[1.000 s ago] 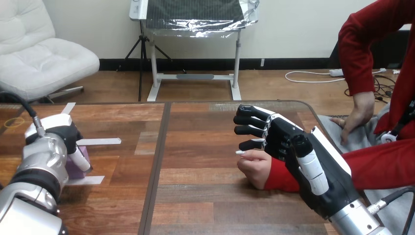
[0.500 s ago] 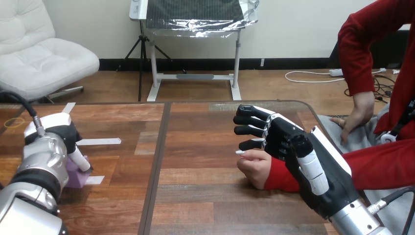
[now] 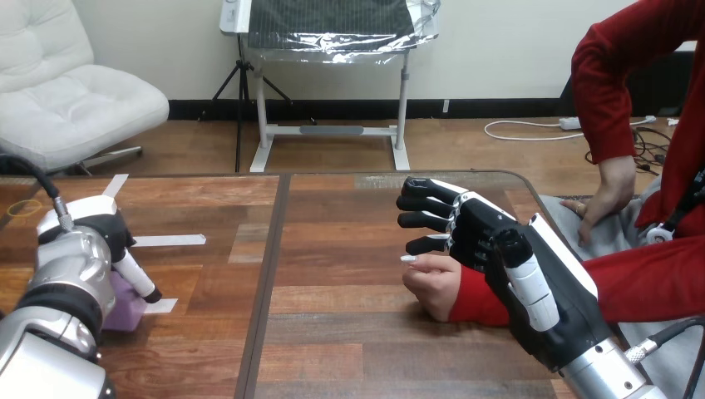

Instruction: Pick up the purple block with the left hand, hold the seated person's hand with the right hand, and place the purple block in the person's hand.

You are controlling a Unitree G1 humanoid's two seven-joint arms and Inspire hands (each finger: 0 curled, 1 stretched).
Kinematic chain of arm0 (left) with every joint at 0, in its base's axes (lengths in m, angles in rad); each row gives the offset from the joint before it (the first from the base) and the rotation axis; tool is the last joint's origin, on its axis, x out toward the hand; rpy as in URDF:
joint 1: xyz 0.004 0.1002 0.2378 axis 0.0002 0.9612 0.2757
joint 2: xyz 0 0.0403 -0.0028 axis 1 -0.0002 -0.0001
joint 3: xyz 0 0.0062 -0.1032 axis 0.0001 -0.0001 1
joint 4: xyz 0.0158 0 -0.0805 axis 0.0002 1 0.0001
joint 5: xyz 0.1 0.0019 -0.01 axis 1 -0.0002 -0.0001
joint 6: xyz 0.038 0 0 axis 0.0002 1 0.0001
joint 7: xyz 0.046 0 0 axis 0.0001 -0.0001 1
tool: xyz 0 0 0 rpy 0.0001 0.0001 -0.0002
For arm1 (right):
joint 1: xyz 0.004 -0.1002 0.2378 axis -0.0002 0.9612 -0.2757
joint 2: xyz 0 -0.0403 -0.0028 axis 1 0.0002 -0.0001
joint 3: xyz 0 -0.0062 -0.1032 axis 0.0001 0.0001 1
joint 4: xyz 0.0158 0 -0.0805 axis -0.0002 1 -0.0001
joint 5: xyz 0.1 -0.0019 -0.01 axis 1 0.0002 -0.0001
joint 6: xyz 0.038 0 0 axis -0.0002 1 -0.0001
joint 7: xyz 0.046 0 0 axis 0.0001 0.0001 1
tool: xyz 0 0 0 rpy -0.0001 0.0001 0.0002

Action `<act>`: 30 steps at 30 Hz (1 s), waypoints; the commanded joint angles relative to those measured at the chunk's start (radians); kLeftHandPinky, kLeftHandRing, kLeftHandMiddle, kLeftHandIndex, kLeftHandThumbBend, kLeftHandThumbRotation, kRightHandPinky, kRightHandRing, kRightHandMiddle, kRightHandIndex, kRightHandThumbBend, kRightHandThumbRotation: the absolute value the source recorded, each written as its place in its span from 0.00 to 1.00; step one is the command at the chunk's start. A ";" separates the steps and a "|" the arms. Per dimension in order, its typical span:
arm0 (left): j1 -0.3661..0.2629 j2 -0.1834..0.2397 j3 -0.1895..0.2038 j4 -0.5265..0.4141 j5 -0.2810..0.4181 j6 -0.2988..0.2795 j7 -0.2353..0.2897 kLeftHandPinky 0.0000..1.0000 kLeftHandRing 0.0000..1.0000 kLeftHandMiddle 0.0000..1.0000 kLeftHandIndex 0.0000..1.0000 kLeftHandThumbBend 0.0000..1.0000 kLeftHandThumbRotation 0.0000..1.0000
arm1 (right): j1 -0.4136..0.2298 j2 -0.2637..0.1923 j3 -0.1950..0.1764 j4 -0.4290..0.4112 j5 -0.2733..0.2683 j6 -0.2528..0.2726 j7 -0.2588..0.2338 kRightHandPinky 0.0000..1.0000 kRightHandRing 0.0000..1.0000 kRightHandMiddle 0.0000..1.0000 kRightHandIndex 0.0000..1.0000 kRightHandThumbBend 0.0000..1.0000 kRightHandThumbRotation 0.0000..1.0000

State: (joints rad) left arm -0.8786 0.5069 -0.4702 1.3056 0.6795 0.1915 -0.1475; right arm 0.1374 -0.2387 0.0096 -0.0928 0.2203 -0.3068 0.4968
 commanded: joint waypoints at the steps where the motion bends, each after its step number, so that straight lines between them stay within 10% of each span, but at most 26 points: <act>1: -0.096 0.015 -0.010 0.005 0.009 0.000 -0.020 0.12 0.22 0.36 0.81 0.60 0.00 | -0.043 0.001 -0.004 -0.047 0.010 -0.023 0.001 0.71 0.81 0.83 0.83 0.90 1.00; 30: -0.103 0.008 0.009 0.001 -0.009 0.019 -0.080 0.17 0.27 0.42 0.86 0.65 0.00 | -0.040 -0.002 -0.007 -0.054 0.016 -0.019 0.001 0.70 0.81 0.83 0.83 0.89 1.00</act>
State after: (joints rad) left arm -0.8999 0.5075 -0.4615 1.3069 0.6733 0.2043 -0.2285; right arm 0.1374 -0.2388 0.0096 -0.0928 0.2212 -0.3086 0.4968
